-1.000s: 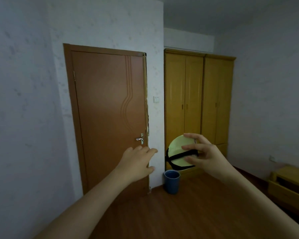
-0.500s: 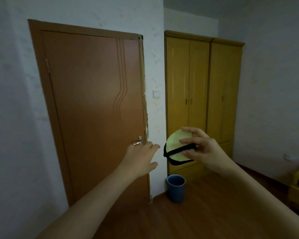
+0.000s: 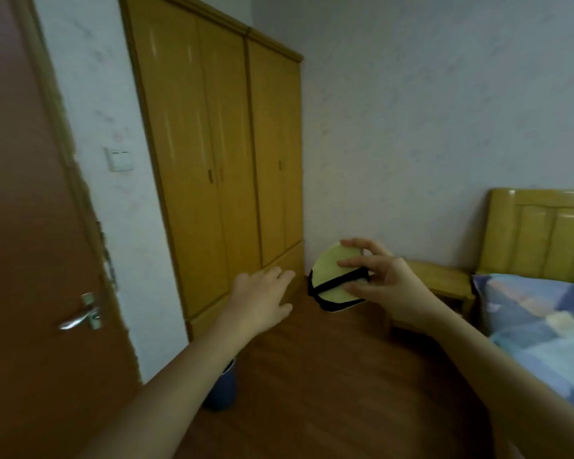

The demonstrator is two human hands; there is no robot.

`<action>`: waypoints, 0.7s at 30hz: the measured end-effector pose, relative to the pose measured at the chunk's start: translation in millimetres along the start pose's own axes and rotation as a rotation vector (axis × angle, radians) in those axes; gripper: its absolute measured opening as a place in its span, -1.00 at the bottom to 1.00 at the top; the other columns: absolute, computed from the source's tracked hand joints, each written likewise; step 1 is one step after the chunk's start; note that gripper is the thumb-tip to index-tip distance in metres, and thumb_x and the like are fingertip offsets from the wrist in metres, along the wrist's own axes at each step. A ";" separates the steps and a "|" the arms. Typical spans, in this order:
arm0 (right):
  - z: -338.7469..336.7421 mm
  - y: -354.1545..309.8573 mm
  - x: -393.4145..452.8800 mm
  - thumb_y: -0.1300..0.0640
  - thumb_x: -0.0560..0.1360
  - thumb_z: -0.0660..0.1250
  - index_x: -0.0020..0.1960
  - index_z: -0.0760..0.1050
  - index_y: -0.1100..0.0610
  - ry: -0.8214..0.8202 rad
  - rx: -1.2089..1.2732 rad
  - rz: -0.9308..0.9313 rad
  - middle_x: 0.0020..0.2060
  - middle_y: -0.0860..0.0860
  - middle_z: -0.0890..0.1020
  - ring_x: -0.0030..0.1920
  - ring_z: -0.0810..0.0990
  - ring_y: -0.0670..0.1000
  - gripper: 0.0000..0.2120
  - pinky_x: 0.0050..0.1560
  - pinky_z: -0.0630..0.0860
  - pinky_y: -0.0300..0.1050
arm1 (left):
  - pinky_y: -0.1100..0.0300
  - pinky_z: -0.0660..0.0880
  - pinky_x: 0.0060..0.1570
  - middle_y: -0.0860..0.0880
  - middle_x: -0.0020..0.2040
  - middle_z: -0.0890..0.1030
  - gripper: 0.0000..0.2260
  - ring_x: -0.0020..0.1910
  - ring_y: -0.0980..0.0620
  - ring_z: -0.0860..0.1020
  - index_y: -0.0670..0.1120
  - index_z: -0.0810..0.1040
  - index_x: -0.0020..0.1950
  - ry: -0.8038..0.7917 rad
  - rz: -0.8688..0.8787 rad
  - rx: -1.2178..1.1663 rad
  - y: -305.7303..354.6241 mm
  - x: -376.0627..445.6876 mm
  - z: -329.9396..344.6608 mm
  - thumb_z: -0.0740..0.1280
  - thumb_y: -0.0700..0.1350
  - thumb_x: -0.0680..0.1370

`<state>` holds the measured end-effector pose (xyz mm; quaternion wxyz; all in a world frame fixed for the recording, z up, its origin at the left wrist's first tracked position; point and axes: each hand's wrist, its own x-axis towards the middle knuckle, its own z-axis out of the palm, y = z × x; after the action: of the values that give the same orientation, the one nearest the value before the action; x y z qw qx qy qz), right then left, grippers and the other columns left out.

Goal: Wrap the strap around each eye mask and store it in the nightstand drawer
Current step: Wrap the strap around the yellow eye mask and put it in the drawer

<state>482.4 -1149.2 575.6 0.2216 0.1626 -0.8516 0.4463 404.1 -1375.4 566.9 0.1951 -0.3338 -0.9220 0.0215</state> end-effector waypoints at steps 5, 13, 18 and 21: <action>-41.5 99.0 58.4 0.23 0.43 0.45 0.10 0.61 0.06 0.073 -0.062 0.068 0.31 -0.23 0.38 0.33 0.42 -0.09 -0.74 0.17 0.56 -0.10 | 0.07 0.37 -0.04 0.05 0.33 0.41 -0.48 0.22 -0.01 0.46 0.07 0.18 0.48 0.003 0.112 -0.043 14.1 129.4 63.4 0.16 0.18 0.56; -106.3 223.1 169.6 0.30 0.44 0.42 0.09 0.60 0.10 0.139 -0.118 0.127 0.33 -0.11 0.39 0.28 0.45 -0.10 -0.75 0.09 0.57 -0.21 | 0.13 0.40 -0.07 0.09 0.42 0.37 -0.47 0.29 0.03 0.45 0.09 0.20 0.48 0.050 0.163 -0.170 21.7 325.6 134.8 0.17 0.21 0.54; -139.5 302.8 233.3 0.30 0.43 0.43 0.11 0.60 0.14 0.180 -0.157 0.187 0.31 -0.13 0.39 0.28 0.46 -0.07 -0.73 0.06 0.54 -0.31 | 0.09 0.45 -0.07 0.09 0.38 0.39 -0.47 0.25 0.00 0.48 0.08 0.21 0.47 0.068 0.225 -0.240 28.0 442.2 184.8 0.17 0.21 0.54; -157.0 351.3 262.9 0.30 0.43 0.43 0.12 0.61 0.16 0.233 -0.184 0.227 0.32 -0.12 0.40 0.27 0.45 -0.09 -0.73 0.09 0.55 -0.27 | 0.07 0.48 -0.01 0.11 0.42 0.36 -0.46 0.27 0.00 0.47 0.09 0.20 0.47 0.048 0.260 -0.293 32.3 511.4 222.9 0.17 0.22 0.53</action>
<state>128.9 -846.6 550.3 0.2809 -0.0081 -0.8704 0.4043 -18.2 -1011.1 532.3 0.1618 -0.4752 -0.8595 -0.0958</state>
